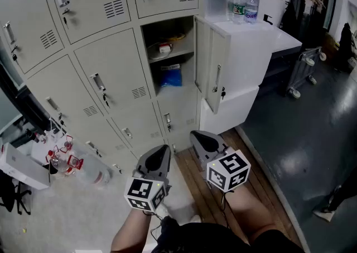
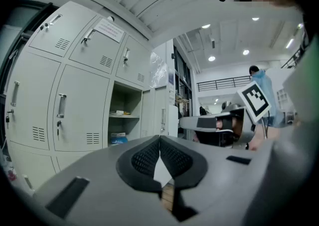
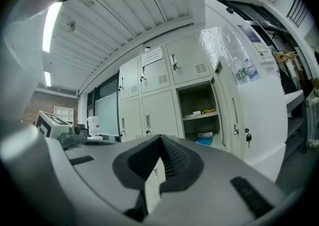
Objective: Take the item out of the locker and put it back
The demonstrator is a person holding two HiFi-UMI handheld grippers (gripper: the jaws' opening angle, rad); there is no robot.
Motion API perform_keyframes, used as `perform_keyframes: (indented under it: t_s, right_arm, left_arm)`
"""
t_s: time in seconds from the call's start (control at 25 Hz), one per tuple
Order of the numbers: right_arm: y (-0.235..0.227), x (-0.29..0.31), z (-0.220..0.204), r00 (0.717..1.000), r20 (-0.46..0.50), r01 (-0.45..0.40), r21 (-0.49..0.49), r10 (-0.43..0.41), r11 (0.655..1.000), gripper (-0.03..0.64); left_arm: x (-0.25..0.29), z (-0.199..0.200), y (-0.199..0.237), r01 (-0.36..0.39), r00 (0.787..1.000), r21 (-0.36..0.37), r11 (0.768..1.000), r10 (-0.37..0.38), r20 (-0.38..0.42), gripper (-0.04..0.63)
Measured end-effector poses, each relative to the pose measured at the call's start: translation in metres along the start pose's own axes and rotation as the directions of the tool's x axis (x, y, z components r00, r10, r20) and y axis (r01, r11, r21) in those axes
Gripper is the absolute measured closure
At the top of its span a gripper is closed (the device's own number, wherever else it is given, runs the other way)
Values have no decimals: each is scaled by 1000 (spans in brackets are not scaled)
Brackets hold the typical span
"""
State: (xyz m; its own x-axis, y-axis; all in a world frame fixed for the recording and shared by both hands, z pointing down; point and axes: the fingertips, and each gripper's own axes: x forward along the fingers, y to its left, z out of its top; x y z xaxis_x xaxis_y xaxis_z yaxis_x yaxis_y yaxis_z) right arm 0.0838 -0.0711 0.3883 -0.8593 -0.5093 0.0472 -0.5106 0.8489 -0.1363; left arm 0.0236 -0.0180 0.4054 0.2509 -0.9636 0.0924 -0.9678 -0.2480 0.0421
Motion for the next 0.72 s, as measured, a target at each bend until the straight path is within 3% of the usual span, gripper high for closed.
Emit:
perform_keyframes:
  t_s: [0.72]
  right_arm:
    - [-4,3,5,1000,8,-13,6,13,1000,617]
  left_arm:
    - [6,2,1,-1,1000,1,1000,1,-13,589]
